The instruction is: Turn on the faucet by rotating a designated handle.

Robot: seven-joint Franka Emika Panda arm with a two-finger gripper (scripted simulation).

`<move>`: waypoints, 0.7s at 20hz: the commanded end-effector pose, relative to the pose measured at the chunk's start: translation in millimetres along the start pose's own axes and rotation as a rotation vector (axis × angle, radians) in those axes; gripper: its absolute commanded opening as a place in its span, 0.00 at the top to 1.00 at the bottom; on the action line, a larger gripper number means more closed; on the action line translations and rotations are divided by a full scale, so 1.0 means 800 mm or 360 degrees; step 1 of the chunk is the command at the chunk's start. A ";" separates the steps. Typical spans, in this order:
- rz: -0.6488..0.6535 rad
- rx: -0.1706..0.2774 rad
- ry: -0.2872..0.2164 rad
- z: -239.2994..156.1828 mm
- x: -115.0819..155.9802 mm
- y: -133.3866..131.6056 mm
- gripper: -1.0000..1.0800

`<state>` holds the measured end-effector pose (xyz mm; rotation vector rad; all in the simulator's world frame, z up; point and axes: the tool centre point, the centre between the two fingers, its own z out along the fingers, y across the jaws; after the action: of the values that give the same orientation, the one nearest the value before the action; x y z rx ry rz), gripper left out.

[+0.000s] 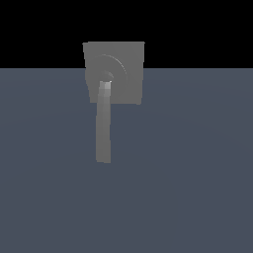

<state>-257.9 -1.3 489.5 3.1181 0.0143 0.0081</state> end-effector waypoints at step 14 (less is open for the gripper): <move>0.0041 -0.0062 0.0076 -0.018 0.007 0.008 1.00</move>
<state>-252.1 -7.2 503.8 3.0810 -0.0276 0.0810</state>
